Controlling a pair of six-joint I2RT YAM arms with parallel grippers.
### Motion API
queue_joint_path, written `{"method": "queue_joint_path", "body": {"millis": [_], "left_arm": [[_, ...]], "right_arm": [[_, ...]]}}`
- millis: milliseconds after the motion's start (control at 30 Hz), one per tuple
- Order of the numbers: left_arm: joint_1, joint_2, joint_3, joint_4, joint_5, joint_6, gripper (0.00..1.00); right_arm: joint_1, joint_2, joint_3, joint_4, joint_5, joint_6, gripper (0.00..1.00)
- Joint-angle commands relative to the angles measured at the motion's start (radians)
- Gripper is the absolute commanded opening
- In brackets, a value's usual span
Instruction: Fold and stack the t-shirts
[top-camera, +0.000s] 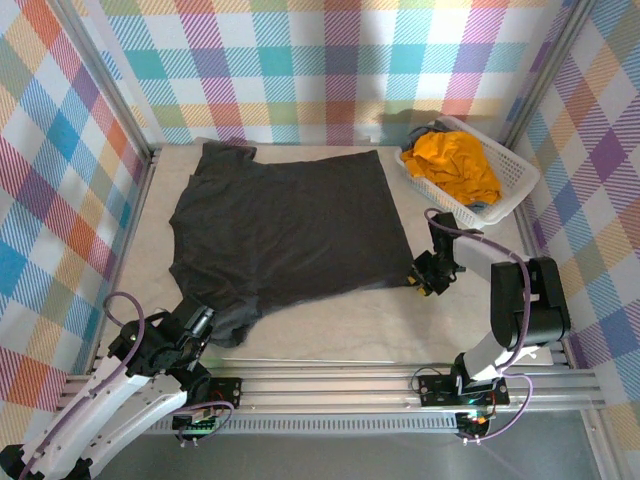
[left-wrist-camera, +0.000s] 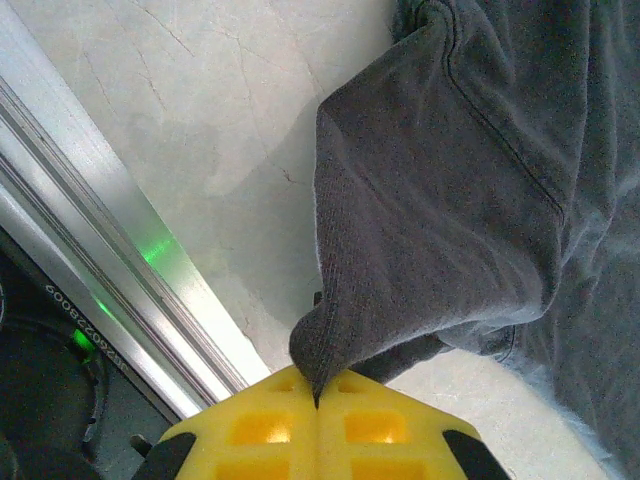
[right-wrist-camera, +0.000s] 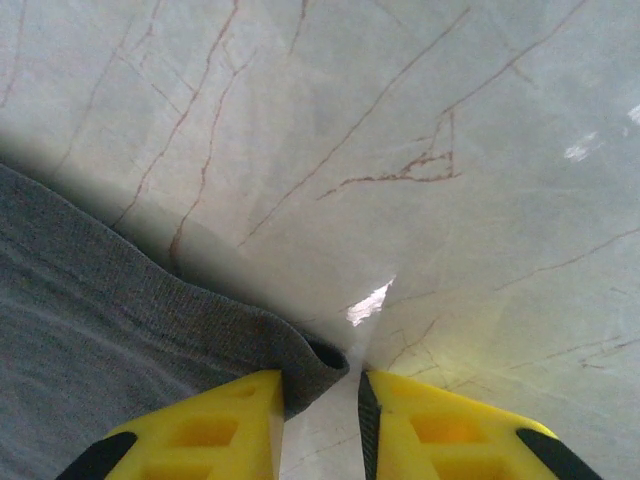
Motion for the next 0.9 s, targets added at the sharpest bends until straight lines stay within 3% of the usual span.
{"method": "queue_joint_path", "body": {"millis": [0,500,767,867], "left_arm": [[-0.008,0.007,-0.013,-0.01,0.002,0.023,0.0],[-0.009,0.006,-0.009,-0.004,0.008,0.032,0.0],[-0.009,0.004,-0.01,0.013,0.008,0.033,0.0],[-0.008,0.001,0.0,0.004,-0.001,0.037,0.0]], "right_arm": [[0.015,0.048,0.041,0.095,0.021,-0.009,0.28],[0.034,0.125,0.175,0.009,0.076,-0.061,0.25],[0.036,0.206,0.216,0.03,0.063,-0.084,0.11],[0.036,0.169,0.192,0.034,0.076,-0.078,0.02]]}}
